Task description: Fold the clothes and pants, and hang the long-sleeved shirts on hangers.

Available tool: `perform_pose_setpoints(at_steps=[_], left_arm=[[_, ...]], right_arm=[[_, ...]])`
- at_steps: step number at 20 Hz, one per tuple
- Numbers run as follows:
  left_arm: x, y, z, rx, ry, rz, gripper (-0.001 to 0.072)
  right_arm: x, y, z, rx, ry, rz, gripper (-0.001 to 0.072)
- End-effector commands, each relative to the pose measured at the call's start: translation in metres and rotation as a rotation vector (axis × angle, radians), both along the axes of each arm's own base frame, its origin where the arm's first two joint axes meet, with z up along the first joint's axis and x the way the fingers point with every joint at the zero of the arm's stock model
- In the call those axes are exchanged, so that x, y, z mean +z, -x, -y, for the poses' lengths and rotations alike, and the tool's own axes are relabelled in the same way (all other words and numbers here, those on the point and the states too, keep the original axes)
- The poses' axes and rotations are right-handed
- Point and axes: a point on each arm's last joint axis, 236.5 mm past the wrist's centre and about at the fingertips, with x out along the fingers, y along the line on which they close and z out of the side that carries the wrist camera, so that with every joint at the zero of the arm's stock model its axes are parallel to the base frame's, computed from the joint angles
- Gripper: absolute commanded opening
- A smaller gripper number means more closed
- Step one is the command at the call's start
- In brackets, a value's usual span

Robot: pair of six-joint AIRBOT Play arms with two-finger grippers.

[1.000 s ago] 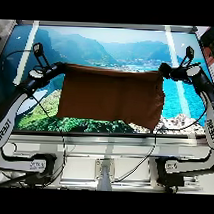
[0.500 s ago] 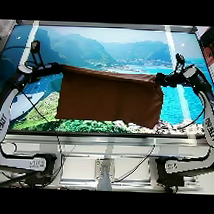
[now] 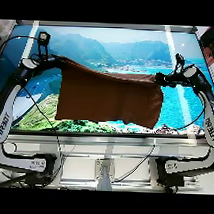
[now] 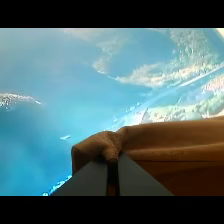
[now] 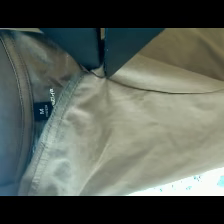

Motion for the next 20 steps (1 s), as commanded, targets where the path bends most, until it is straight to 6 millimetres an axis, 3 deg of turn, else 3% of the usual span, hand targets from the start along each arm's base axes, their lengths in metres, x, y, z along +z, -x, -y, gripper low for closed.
perform_pose_setpoints(at_steps=[1, 5, 9, 10, 11, 12, 13, 14, 17, 20], left_arm=[[-0.039, 0.024, 0.003, -0.135, -0.140, -0.124, 0.0017], [-0.080, 0.051, -0.021, -0.085, -0.208, -0.325, 0.0018], [-0.084, 0.053, -0.021, -0.066, -0.198, -0.346, 0.0019], [-0.084, 0.054, -0.020, -0.068, -0.198, -0.348, 0.0019], [-0.085, 0.057, -0.019, -0.074, -0.194, -0.359, 0.0055], [-0.087, 0.061, -0.018, -0.082, -0.192, -0.378, 0.0231], [-0.090, 0.068, -0.016, -0.096, -0.188, -0.408, 0.0461], [-0.094, 0.075, -0.014, -0.100, -0.175, -0.444, 0.0508], [-0.098, 0.092, -0.018, -0.042, -0.116, -0.545, 0.0498], [-0.075, 0.091, -0.032, 0.079, -0.040, -0.535, 0.0497]], right_arm=[[0.001, -0.002, -0.001, -0.005, -0.008, 0.006, 0.0017], [0.001, -0.002, -0.001, -0.005, -0.008, 0.006, 0.0017], [0.000, 0.000, -0.002, 0.000, -0.008, -0.002, 0.0018], [-0.001, 0.002, -0.002, 0.004, -0.009, -0.009, 0.0065], [-0.001, 0.004, -0.003, 0.009, -0.012, -0.019, 0.0262], [-0.002, 0.007, -0.005, 0.016, -0.014, -0.031, 0.0484], [-0.003, 0.011, -0.006, 0.024, -0.019, -0.046, 0.0572], [-0.005, 0.015, -0.008, 0.033, -0.022, -0.062, 0.0572], [-0.006, 0.024, -0.012, 0.054, -0.031, -0.096, 0.0570], [0.005, 0.027, -0.007, 0.077, 0.003, -0.093, 0.0567]])
